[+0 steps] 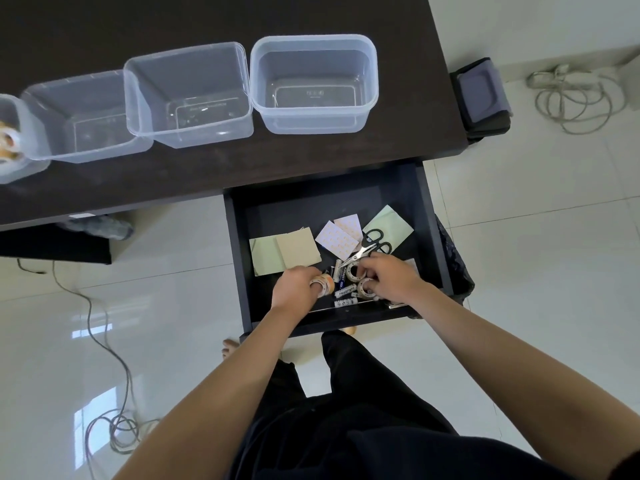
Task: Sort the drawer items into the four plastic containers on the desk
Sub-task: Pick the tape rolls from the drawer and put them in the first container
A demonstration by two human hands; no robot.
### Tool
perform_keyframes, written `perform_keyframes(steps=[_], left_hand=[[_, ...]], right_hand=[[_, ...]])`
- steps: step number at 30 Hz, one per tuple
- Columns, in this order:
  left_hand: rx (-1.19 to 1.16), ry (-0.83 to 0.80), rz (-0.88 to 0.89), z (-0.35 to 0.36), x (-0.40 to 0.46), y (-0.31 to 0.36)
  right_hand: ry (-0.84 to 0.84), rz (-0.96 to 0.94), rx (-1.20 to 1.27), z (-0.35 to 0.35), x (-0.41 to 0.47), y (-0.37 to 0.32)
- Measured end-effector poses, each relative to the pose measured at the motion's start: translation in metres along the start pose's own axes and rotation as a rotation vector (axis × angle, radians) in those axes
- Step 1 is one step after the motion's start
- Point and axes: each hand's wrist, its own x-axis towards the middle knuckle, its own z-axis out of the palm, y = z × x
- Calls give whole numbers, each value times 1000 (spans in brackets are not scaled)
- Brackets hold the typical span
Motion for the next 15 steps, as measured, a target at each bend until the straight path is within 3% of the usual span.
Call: perform_keyframes(steps=[9,15], left_hand=[[-174,148,6,-40,-23,9],[-202,257,-16,-83,-36,-11]], right_hand=[[77,74,287,-8,-15,-39],[175,10,309,-19,-10,-101]])
